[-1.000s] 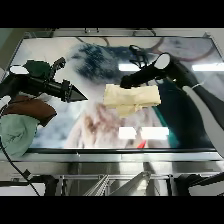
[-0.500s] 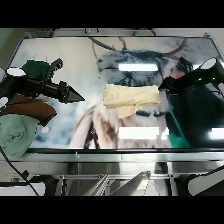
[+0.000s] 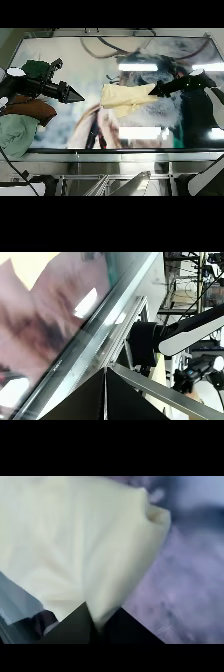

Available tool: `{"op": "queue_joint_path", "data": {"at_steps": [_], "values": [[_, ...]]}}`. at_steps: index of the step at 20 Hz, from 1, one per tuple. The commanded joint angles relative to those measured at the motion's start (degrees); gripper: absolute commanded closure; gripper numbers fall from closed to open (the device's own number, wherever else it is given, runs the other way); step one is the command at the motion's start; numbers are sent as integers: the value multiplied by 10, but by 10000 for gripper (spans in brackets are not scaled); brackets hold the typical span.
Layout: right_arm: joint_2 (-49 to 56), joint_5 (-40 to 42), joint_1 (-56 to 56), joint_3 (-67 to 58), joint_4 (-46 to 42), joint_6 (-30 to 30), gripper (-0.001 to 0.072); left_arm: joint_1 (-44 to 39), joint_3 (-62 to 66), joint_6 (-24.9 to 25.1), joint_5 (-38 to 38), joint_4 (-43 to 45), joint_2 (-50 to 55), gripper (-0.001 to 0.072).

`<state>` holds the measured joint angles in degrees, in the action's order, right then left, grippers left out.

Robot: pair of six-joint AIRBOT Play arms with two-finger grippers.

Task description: Fold the shirts.

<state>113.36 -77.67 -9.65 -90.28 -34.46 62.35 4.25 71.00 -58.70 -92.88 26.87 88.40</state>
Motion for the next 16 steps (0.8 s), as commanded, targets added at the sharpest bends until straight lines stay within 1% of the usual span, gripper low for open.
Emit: {"op": "queue_joint_path", "data": {"at_steps": [1,2,4,6,7,12,16], "values": [[-24,-1,-41,-31,80,-17,691,0,0,-15,0,0,0,692],[-40,23,-69,-37,79,-6,691,0,0,-18,0,0,0,692],[-80,87,-153,-38,75,51,691,0,0,-18,0,0,0,693],[-118,113,-253,-30,64,108,692,0,0,-18,0,0,0,693],[-140,115,-302,-17,42,128,692,0,0,-18,0,0,0,693],[-230,116,-486,94,-137,158,692,-1,0,-18,1,1,0,692],[-262,116,-581,196,-258,185,691,-1,0,-18,1,1,0,693]]}}
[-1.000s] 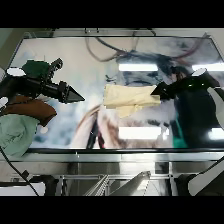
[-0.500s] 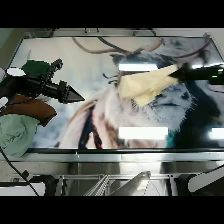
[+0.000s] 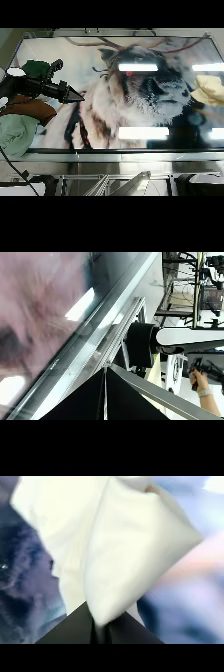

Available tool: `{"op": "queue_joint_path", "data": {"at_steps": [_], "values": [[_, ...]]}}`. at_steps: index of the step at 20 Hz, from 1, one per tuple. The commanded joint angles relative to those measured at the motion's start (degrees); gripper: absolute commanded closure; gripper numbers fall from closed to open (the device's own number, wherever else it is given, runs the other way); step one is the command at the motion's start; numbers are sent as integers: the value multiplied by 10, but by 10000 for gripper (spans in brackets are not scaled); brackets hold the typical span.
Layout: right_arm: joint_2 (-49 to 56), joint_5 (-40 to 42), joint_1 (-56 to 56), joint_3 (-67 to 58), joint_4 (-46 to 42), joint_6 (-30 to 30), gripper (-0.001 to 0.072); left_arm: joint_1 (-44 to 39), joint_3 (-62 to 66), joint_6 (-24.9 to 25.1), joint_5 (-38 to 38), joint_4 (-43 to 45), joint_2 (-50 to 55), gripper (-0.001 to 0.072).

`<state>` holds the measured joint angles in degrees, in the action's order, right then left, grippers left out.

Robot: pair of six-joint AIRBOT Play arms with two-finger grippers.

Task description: Fold the shirts.

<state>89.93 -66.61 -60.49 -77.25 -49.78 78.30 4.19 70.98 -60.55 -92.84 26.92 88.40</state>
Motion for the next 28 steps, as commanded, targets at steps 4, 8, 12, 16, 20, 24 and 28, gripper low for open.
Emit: {"op": "queue_joint_path", "data": {"at_steps": [4,8,12,16,20,24,28], "values": [[-59,-10,-113,133,-173,52,690,0,0,1,17,0,0,693],[-69,-65,-114,138,-211,73,228,0,0,1,21,0,0,692],[-70,-120,-103,84,-179,88,231,3,5,1,12,0,0,694],[-93,-129,-39,1,-92,94,476,23,89,-1,-11,1,-4,701],[-147,-73,115,-39,-55,27,688,72,104,7,13,5,-67,698],[-179,-56,312,-31,-55,-12,689,141,-35,12,33,5,-169,693],[-224,-24,518,92,-55,-40,690,163,-207,32,31,38,-269,693]]}}
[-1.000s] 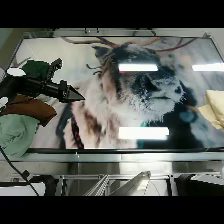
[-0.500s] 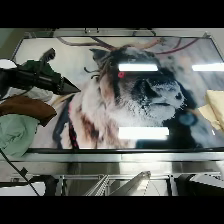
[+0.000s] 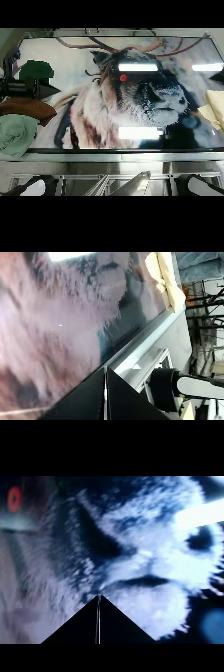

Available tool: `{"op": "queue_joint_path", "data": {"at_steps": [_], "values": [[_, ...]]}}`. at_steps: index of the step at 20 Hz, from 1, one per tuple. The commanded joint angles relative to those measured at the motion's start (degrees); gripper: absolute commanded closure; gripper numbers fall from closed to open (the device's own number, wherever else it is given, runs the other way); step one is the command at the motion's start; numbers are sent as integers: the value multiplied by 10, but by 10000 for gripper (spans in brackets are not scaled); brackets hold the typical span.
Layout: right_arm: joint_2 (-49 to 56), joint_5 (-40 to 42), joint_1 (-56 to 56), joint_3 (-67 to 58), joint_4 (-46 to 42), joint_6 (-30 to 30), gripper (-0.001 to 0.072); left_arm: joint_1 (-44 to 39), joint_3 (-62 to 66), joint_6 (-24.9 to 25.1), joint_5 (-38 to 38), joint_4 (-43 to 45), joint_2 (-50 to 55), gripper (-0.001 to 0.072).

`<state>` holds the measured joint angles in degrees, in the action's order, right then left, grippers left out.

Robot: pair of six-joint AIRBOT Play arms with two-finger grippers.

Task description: Fold the shirts.

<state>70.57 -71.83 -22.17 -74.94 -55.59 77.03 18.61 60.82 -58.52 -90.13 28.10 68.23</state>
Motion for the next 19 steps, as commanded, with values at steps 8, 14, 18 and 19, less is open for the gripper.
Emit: {"op": "queue_joint_path", "data": {"at_steps": [8,14,18,19], "values": [[-88,129,262,227,9,-29,689,23,-276,10,12,79,-201,690],[-88,123,262,227,19,-27,689,23,-276,10,13,79,-215,693],[-88,123,262,227,19,-27,689,23,-276,10,16,79,-215,692],[-88,123,262,227,19,-27,689,23,-276,10,16,79,-215,692]]}}
